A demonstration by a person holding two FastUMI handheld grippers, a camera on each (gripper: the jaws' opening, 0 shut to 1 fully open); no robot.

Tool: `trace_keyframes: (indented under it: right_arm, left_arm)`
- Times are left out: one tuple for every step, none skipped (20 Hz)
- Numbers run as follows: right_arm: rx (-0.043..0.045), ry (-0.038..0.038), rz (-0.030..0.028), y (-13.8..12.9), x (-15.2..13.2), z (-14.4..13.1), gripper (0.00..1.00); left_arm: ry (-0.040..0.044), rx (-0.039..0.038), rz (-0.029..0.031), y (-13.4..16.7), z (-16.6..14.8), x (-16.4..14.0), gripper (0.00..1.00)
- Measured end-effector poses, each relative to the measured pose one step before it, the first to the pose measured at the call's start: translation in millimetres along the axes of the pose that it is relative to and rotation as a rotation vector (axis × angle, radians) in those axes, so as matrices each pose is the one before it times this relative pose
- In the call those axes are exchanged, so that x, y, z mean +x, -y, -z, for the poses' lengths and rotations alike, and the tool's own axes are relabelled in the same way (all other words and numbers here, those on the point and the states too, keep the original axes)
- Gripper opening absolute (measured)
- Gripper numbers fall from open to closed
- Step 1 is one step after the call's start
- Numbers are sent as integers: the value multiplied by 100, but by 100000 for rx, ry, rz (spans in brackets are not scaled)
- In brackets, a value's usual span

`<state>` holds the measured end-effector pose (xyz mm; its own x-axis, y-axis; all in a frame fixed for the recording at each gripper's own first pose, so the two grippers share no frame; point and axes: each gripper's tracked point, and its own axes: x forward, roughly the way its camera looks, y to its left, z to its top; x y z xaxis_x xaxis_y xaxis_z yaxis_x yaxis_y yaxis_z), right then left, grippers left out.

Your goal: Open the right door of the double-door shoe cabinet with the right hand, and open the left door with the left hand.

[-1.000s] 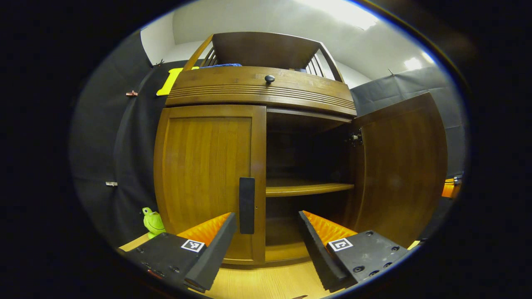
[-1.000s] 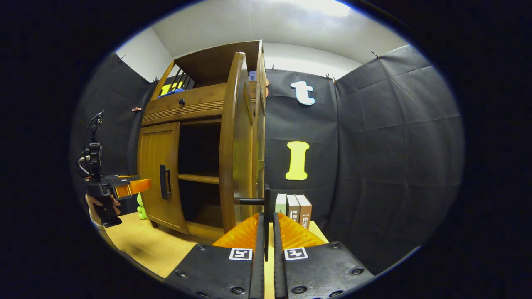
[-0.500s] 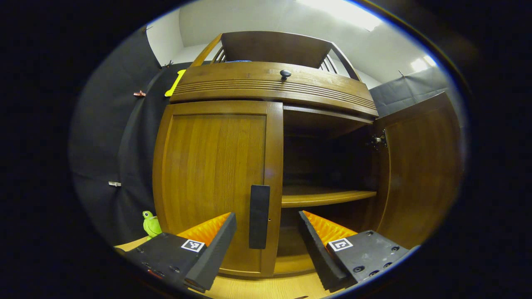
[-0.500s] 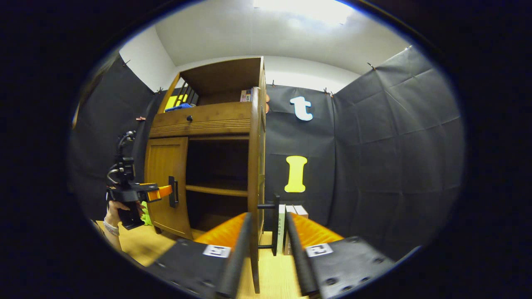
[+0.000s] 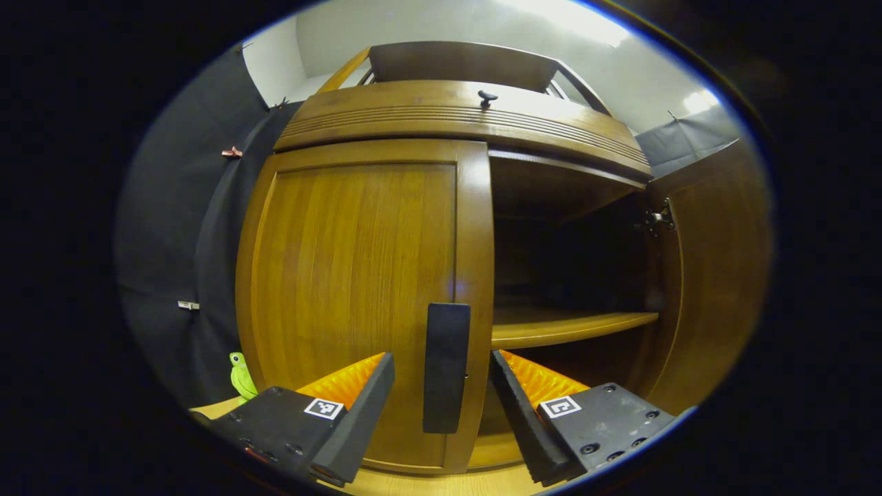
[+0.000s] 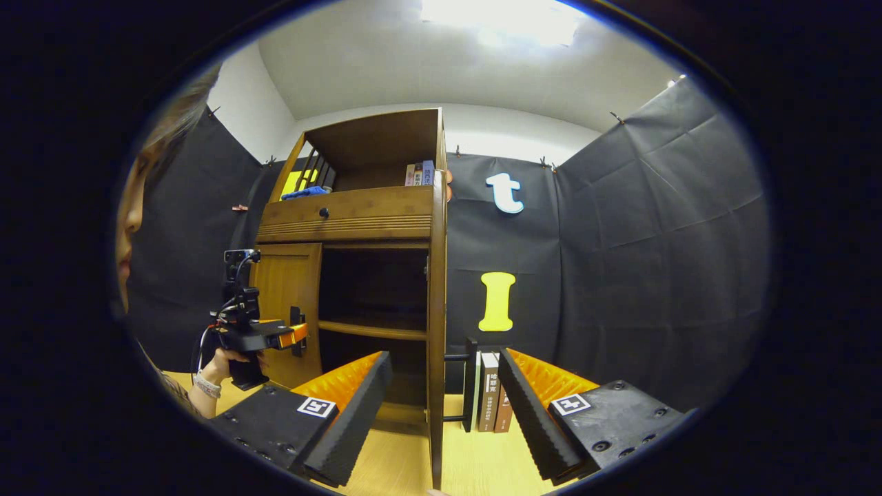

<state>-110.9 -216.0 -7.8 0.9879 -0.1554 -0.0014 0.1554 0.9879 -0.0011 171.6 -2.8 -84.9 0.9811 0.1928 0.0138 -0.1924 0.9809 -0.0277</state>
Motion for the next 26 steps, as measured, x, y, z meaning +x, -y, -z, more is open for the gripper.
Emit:
trace_keyframes:
  right_arm:
    - [-785,125,3,46,12,21,97]
    - [-589,146,-65,62,85,-7,97]
    - [-139,177,4,111,169,60,97]
    - [242,-143,140,238,159,77,97]
    - [472,-914,190,254,105,304,97]
    - [586,-1558,65,219,71,454,99]
    - [197,-1313,-68,56,-31,374,97]
    - [-225,-1134,93,66,7,287,97]
    - [-854,-713,405,103,-58,134,98]
    - [-889,-206,587,50,-18,-51,95]
    - [-823,163,631,-23,-166,3,98]
    - [-473,373,289,-134,-166,-172,98]
    - [-95,565,-235,-330,-239,-195,98]
    - [115,498,-530,-380,-191,-238,98]
    - [226,785,-641,-396,-201,-260,97]
    - [93,641,-545,-371,-146,-297,97]
    - [-18,573,-481,-352,-33,-133,97]
    - [-70,338,-459,-382,-64,-153,97]
    - [-26,145,-639,-389,2,-37,97]
    - [83,35,-1071,-489,-75,-121,97]
    - [210,-282,-1273,-590,-106,72,97]
    - [202,-377,-1239,-533,22,-38,97]
    - [290,-274,-934,-306,36,-17,95]
    - [329,-181,-700,-280,46,-230,95]
    - [384,-306,-571,-397,209,-89,97]
    - [395,-337,-683,-370,115,85,97]
  left_arm:
    - [51,-917,-1201,-410,78,550,87]
    - [-645,-631,-688,-237,183,373,83]
    - [-1328,-815,1299,190,96,456,80]
    - [-936,-1156,811,204,49,354,72]
    - [-65,-1501,1445,323,-100,259,64]
    - [375,-983,1665,535,21,-36,56]
    - [1292,1096,-476,241,-116,-79,48]
    - [550,3936,-970,-158,37,87,40]
    - [1020,4467,-1028,-81,-144,66,38]
    - [3,1356,-632,-37,173,13,34]
    - [-837,-1563,161,-44,16,-15,33]
    - [-1304,-2288,1118,66,93,-161,32]
    - [-2027,-1752,1531,38,90,-273,31]
    - [-379,-227,1404,87,-153,-401,30]
    - [-332,1728,1070,-9,-127,-536,30]
    - [111,2110,679,-28,-22,-565,30]
    - [-160,1331,599,-103,-143,-559,30]
    - [-596,125,1185,-130,149,-569,29]
    - [-662,-478,1506,-40,-2,-600,29]
    - [-701,-741,1813,26,-49,-758,29]
    - [-402,-1093,1571,-101,-254,-846,29]
    - [-272,-969,1401,-165,26,-776,29]
    - [-138,-640,1067,-112,-80,-731,29]
    - [-346,78,658,-112,-47,-752,30]
    - [-276,475,399,-159,-53,-623,30]
    - [10,340,408,-126,21,-622,29]
